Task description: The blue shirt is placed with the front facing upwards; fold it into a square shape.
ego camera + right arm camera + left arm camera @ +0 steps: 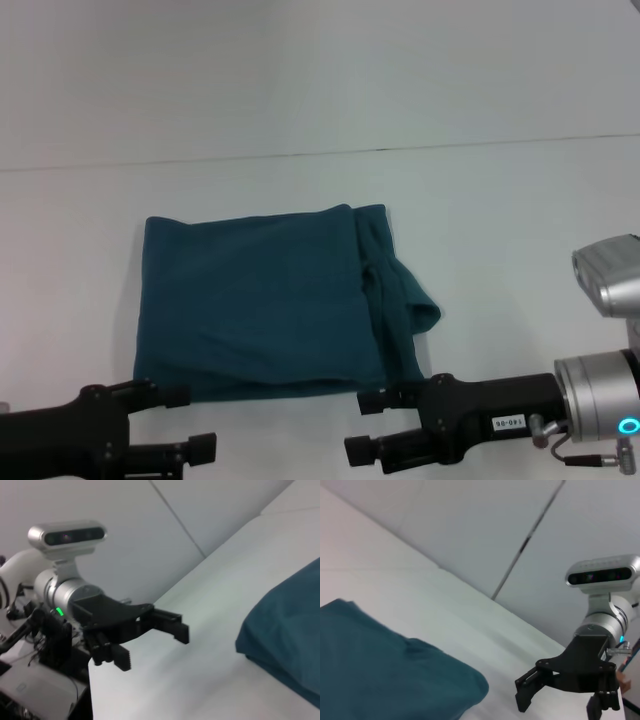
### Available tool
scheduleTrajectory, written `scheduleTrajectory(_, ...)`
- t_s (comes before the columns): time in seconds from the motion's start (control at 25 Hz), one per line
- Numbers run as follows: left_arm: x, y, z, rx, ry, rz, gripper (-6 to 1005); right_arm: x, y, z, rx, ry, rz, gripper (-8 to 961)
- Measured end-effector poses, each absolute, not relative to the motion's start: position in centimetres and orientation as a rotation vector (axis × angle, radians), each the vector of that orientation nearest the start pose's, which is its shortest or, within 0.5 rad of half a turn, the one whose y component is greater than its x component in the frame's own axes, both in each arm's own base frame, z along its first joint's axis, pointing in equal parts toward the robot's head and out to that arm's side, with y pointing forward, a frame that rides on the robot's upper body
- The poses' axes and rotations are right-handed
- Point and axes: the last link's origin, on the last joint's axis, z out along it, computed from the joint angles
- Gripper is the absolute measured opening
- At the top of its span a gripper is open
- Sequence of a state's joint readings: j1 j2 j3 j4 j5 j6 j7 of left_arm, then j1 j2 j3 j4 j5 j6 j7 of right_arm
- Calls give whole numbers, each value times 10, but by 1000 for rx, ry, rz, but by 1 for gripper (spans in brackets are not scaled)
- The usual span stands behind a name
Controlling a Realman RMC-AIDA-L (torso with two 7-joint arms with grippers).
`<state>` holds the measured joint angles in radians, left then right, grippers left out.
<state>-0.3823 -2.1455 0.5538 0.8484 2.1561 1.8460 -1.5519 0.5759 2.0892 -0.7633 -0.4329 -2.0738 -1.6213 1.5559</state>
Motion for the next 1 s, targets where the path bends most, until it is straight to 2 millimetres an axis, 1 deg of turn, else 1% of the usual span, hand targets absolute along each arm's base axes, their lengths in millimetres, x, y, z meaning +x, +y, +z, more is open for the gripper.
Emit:
scheduleTrajectory(0.12,-285,263,9,-2787,-899,-758,904,254,292,-55,-2952,1030,737,946)
scheduleTrajectory(0.32,-287,263,7,-2790,-897,-732,904,255,295,-54,-2937,986,727,946)
scheduleTrajectory(0.72,-294,263,-2,-2784,-918,-673,904,256,296,-53,-2923,992,741,946)
scheduleTrajectory(1.0,-294,263,-3,-2781,-925,-674,904,256,296,-53,-2919,997,744,946)
